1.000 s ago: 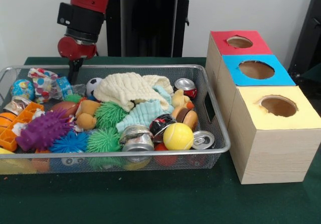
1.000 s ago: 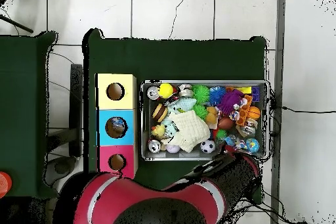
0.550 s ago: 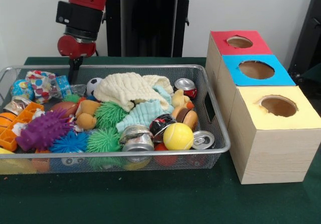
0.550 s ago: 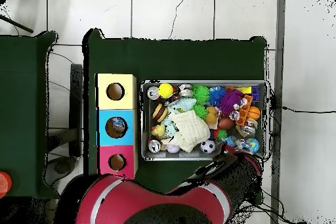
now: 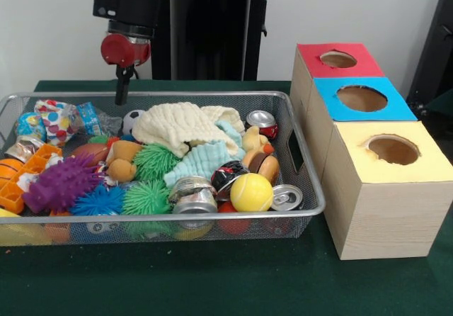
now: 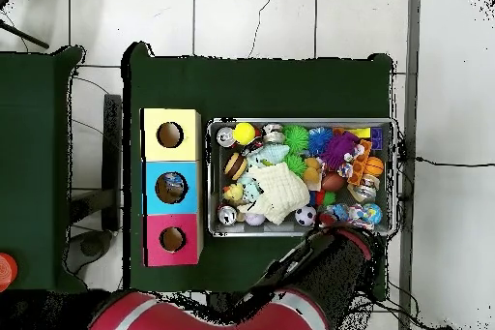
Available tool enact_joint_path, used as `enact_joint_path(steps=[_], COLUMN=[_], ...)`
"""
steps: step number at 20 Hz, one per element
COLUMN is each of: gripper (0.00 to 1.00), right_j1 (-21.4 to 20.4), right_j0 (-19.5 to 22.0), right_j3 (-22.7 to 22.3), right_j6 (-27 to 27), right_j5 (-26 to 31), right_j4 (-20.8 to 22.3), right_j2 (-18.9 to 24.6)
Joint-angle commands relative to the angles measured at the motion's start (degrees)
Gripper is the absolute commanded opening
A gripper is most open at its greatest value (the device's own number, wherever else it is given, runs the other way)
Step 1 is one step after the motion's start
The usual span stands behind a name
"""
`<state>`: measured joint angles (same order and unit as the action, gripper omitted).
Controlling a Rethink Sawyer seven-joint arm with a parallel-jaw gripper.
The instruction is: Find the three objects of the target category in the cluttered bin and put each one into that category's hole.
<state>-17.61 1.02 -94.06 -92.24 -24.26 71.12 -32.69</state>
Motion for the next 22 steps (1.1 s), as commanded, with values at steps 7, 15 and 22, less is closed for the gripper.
enact_joint_path(steps=[7,15,22], gripper=[0.0,0.0,0.0], right_j1=[-10.6,-9.4,-8.7], right_j0=[2.3,4.3,5.3], right_j3=[-7.3,-4.3,-3.9], right_j6=[-18.9,-13.7,-12.5], right_j5=[14.1,13.4,13.7], right_j4=[5.5,4.6,3.9], right_j2=[17.2,17.2,17.9])
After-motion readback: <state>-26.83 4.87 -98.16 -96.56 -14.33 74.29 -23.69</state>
